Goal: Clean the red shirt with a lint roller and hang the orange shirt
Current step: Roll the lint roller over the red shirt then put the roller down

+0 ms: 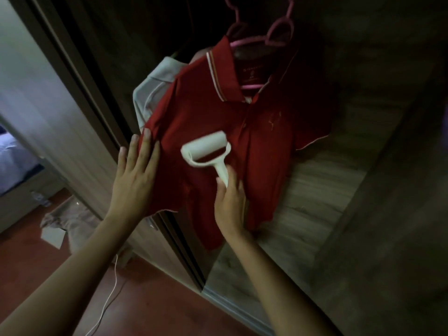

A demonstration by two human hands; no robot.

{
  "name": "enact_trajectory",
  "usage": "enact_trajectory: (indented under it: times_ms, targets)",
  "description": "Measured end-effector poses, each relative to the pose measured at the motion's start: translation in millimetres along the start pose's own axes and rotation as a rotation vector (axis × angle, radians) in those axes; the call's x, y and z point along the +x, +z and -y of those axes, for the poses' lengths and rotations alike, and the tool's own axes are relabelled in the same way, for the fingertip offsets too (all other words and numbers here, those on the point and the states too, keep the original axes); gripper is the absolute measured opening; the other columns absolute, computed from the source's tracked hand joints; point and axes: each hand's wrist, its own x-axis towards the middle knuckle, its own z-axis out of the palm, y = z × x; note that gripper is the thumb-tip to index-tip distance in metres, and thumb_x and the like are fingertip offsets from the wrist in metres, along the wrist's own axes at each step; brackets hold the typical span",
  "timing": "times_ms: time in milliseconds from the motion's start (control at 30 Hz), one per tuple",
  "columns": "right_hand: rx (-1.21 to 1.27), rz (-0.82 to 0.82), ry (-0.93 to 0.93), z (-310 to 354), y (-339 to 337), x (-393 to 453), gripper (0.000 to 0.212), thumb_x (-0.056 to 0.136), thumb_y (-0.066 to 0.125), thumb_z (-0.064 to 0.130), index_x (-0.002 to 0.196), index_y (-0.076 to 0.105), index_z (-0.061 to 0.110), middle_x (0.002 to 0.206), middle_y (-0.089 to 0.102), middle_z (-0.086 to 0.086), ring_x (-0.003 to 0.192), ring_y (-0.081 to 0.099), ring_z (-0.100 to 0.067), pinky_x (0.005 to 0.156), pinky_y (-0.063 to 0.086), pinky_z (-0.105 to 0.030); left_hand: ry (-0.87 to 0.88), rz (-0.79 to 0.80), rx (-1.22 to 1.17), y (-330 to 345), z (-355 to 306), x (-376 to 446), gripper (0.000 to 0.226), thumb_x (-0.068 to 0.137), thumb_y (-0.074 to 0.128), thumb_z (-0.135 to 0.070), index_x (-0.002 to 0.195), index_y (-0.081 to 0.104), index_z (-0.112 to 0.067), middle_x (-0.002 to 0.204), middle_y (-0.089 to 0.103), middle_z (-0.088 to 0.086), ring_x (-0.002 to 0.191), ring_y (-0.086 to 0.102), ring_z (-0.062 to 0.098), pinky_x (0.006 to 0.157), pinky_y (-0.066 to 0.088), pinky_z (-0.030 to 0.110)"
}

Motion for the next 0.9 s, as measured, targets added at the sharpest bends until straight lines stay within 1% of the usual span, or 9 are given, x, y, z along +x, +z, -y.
enact_trajectory:
  times_ms: [100, 167, 300, 367, 433, 533, 700, 833, 900]
  targets:
    - [0.096, -0.103, -0.073, 36.2, -11.5, 27.0, 0.042, 0.100, 0.047, 0.032, 0.140, 0.046, 0.017, 0.109, 0.066, -0.007, 0.089, 0.062, -0.013, 0.070, 0.043, -0.022, 0.003, -0.005, -0.006, -1.2, 1.6, -1.3, 0.135, 0.047, 0.093, -0.032, 0.151, 0.012, -0.004, 0.160, -0.007, 0.016, 0.147, -0.003, 0.036, 0.118, 0.006, 0.055]
    - [0.084, -0.107, -0.086, 43.3, -11.0, 34.2, 0.043, 0.100, 0.048, 0.032, 0.140, 0.045, 0.016, 0.111, 0.067, -0.009, 0.091, 0.065, -0.018, 0.070, 0.040, -0.021, 0.003, -0.008, -0.007, -2.4, 2.2, -3.3, 0.139, 0.042, 0.094, -0.034, 0.151, 0.014, -0.003, 0.160, -0.006, 0.016, 0.147, -0.002, 0.037, 0.118, 0.008, 0.055]
    - [-0.040, 0.066, -0.025, 20.3, 3.1, 21.8, 0.044, 0.101, 0.048, 0.032, 0.143, 0.040, 0.020, 0.113, 0.065, -0.012, 0.093, 0.066, -0.026, 0.066, 0.044, -0.028, 0.013, -0.029, -0.033, -4.1, 3.0, -6.4, 0.134, 0.045, 0.092, -0.037, 0.150, 0.017, -0.001, 0.160, 0.001, 0.018, 0.146, 0.004, 0.038, 0.116, 0.012, 0.057]
    - [-0.106, 0.165, 0.036, 3.4, 7.4, 8.4, 0.044, 0.101, 0.046, 0.034, 0.143, 0.037, 0.025, 0.116, 0.064, -0.011, 0.096, 0.066, -0.027, 0.070, 0.050, -0.034, 0.026, -0.038, -0.039, -4.2, 2.1, -7.1, 0.128, 0.049, 0.090, -0.038, 0.149, 0.020, 0.000, 0.159, 0.005, 0.020, 0.146, 0.007, 0.040, 0.115, 0.014, 0.058]
    - [-0.134, 0.202, 0.063, -6.0, 6.8, -0.4, 0.043, 0.101, 0.044, 0.036, 0.142, 0.037, 0.028, 0.117, 0.064, -0.008, 0.097, 0.066, -0.024, 0.073, 0.050, -0.034, 0.030, -0.048, -0.037, -3.6, 1.6, -6.9, 0.125, 0.052, 0.090, -0.035, 0.149, 0.020, 0.000, 0.159, 0.006, 0.020, 0.145, 0.008, 0.040, 0.115, 0.014, 0.058]
    - [-0.104, 0.138, 0.028, 1.2, -0.3, 3.7, 0.043, 0.101, 0.045, 0.036, 0.142, 0.039, 0.026, 0.115, 0.064, -0.006, 0.092, 0.066, -0.021, 0.066, 0.043, -0.027, 0.026, -0.005, -0.031, -1.5, 2.6, -6.5, 0.142, 0.039, 0.092, -0.045, 0.151, 0.016, -0.002, 0.160, 0.002, 0.018, 0.146, 0.005, 0.039, 0.116, 0.013, 0.056]
    - [-0.041, 0.016, -0.020, 16.4, -9.9, 19.0, 0.044, 0.100, 0.047, 0.033, 0.141, 0.043, 0.018, 0.112, 0.065, -0.008, 0.090, 0.066, -0.021, 0.067, 0.037, -0.022, 0.022, 0.019, -0.038, -1.9, 3.7, -9.0, 0.149, 0.033, 0.091, -0.052, 0.151, 0.014, -0.002, 0.160, -0.003, 0.017, 0.147, 0.001, 0.037, 0.117, 0.011, 0.056]
    - [-0.175, 0.186, 0.028, -18.5, 1.5, -5.3, 0.042, 0.101, 0.045, 0.035, 0.141, 0.040, 0.024, 0.112, 0.065, -0.007, 0.093, 0.067, -0.024, 0.066, 0.042, -0.028, 0.049, 0.003, -0.056, -2.4, 3.8, -10.8, 0.142, 0.038, 0.091, -0.048, 0.150, 0.017, -0.003, 0.159, 0.004, 0.020, 0.146, 0.006, 0.040, 0.115, 0.013, 0.058]
    - [-0.234, 0.337, 0.114, -43.6, 4.3, -23.1, 0.041, 0.101, 0.044, 0.037, 0.141, 0.038, 0.028, 0.117, 0.063, -0.006, 0.102, 0.065, -0.026, 0.074, 0.046, -0.033, 0.053, -0.008, -0.068, -0.4, 4.1, -10.8, 0.144, 0.036, 0.091, -0.049, 0.151, 0.016, -0.003, 0.159, 0.002, 0.019, 0.146, 0.005, 0.040, 0.115, 0.013, 0.057]
